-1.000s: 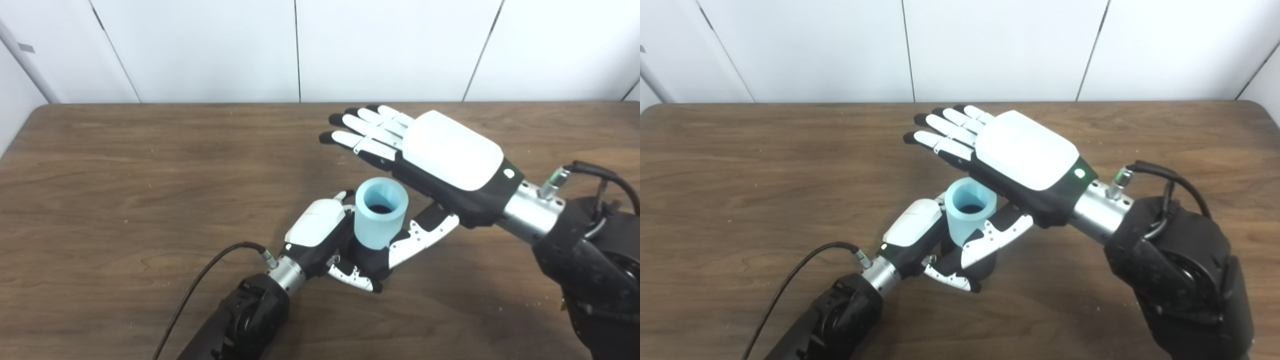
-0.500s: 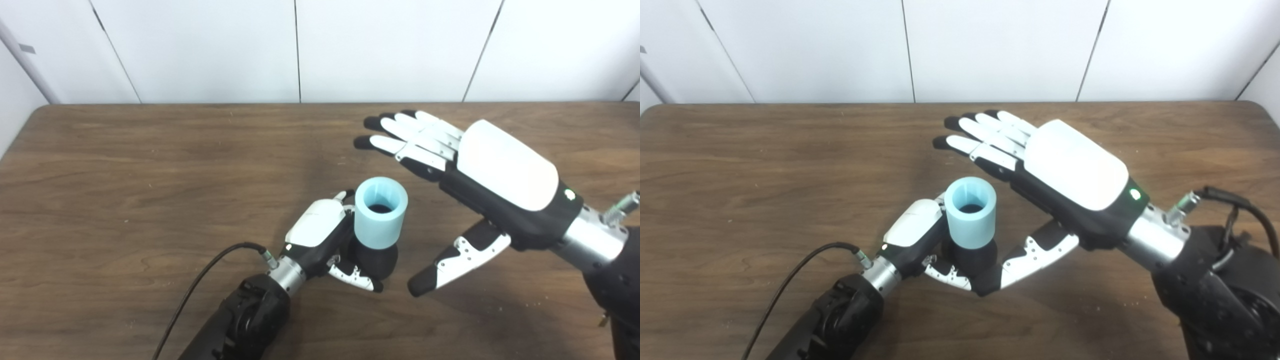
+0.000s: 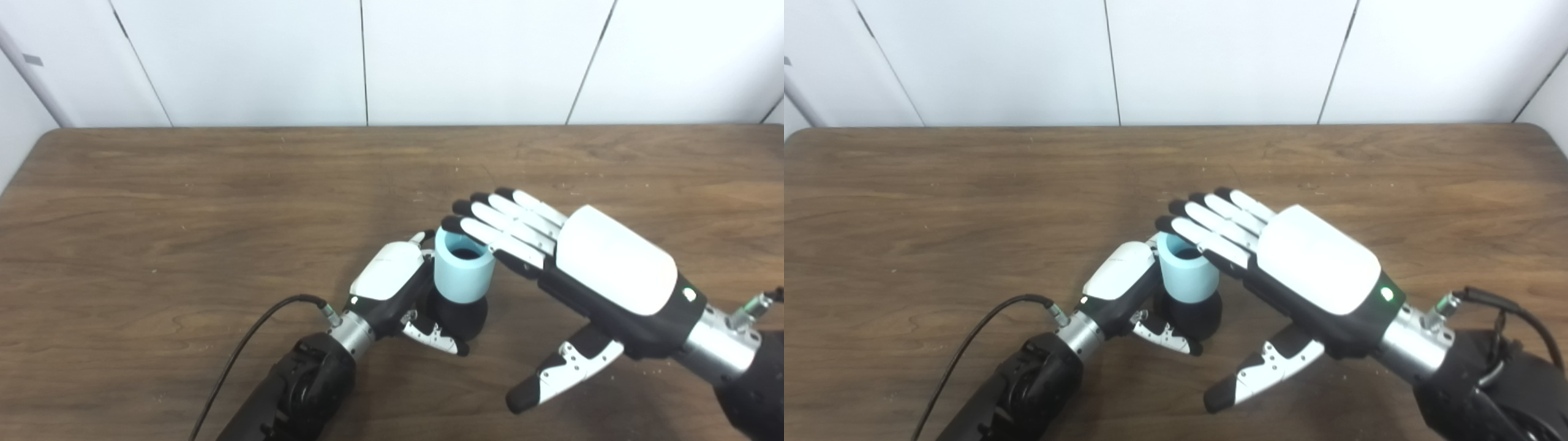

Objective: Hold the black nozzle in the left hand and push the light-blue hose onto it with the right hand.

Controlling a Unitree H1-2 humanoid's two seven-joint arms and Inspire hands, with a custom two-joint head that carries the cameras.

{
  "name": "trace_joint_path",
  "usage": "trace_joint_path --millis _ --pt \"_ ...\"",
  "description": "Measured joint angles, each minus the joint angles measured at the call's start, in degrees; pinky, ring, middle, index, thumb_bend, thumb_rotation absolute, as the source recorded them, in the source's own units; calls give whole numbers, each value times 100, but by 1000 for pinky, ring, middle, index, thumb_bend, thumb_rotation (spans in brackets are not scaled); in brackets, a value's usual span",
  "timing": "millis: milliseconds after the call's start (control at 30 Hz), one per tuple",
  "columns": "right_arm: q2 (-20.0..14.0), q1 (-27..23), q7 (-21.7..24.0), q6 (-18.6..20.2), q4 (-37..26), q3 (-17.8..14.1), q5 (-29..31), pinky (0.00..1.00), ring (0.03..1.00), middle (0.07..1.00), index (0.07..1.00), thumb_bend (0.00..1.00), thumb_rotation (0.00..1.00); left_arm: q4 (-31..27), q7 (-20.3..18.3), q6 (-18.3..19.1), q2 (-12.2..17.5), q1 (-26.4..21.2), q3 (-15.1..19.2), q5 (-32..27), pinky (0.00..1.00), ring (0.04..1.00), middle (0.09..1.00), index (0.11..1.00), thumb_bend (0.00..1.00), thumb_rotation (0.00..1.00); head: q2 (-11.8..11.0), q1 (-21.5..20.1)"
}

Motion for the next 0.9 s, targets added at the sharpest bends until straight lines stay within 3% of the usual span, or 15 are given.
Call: trace_joint_path --millis 233,733,900 --pt "2 40 116 -126 3 238 -314 1000 1000 1000 1000 646 1000 3 -1 1 -10 -2 0 -3 1000 676 477 488 523 0 0 0" --pt "1 -159 262 -89 35 295 -460 1000 1000 1000 1000 655 1000 13 0 -1 -11 -4 -3 -3 1000 678 479 488 523 0 -18 -26" --pt "16 -234 268 -79 32 269 -451 1000 1000 1000 998 643 1000 17 0 -7 -10 -5 -8 -4 1000 677 440 501 520 0 -18 -26"
